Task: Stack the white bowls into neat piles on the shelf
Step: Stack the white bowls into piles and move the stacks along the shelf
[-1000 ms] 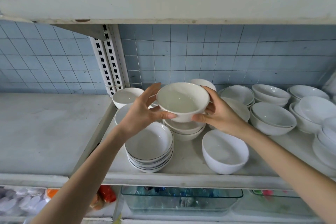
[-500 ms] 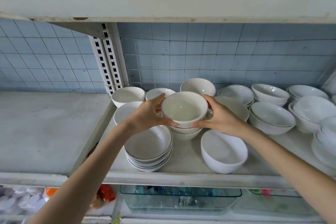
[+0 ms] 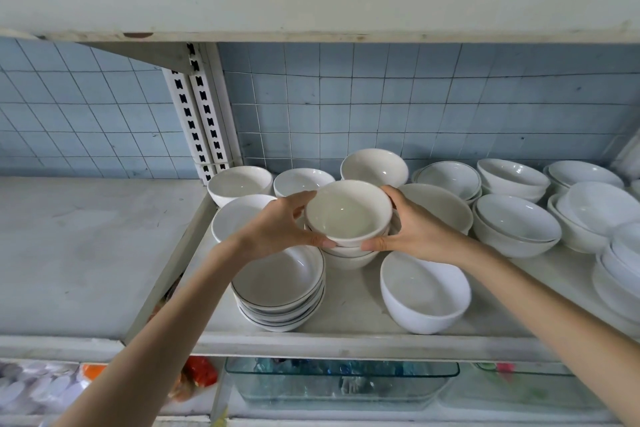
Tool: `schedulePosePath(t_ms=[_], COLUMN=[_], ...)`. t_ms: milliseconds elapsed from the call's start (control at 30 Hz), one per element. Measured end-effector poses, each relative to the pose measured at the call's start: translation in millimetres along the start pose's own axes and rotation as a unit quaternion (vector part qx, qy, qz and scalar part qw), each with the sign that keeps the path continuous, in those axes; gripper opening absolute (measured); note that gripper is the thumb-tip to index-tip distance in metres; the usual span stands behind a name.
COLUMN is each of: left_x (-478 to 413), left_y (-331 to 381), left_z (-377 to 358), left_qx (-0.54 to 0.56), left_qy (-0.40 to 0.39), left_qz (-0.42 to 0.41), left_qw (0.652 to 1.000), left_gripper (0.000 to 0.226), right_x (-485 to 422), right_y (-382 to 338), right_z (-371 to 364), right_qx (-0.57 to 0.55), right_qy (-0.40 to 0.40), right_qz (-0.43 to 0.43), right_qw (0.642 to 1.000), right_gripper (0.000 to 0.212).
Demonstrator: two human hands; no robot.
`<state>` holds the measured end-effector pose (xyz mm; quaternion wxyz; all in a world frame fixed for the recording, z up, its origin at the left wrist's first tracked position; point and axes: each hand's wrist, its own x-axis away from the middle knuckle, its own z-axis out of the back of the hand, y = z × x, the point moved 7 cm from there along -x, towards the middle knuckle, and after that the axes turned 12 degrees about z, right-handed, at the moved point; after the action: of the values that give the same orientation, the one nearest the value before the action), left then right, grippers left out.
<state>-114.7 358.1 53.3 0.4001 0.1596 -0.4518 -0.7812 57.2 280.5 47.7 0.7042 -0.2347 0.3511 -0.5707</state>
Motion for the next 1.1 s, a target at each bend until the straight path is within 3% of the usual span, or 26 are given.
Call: schedulePosePath(t_ms=[233, 533, 600, 767, 900, 1100], left_x=[-1, -2, -2, -2, -8, -38], left_y=[2, 0, -2, -1, -1, 8], left_z=[1, 1, 1, 0, 6, 24], left_qx=[0.034, 0.045, 0.058, 0.065, 0.074, 0.040], left_qy=[0.006, 0.007, 0.003, -0.033, -0.048, 0.020], left_qz=[-0.020, -0.012, 0.000, 0.007, 0.018, 0.024], left_qw=[0.999, 0.999, 0.998, 0.997, 0.996, 0.999], left_gripper=[0.057, 0.063, 0.074, 0.072, 0.056, 0.058], right_x=[1, 1, 1, 3, 0, -10], right_y=[-2, 0, 2, -1, 8, 26], right_z=[0, -1, -1, 8, 28, 66], right_qx=[-0.002, -0.017, -0.021, -0.011, 0.051, 0.044], right_qy=[-0.013, -0.019, -0.027, -0.046, -0.019, 0.044], right_qz=[0.000, 0.008, 0.008, 0.000, 0.015, -0.004], right_qw=[1.000, 1.000, 0.999, 0.999, 0.998, 0.998], right_gripper=[0.095, 0.093, 0.087, 0.065, 0.120, 0.111])
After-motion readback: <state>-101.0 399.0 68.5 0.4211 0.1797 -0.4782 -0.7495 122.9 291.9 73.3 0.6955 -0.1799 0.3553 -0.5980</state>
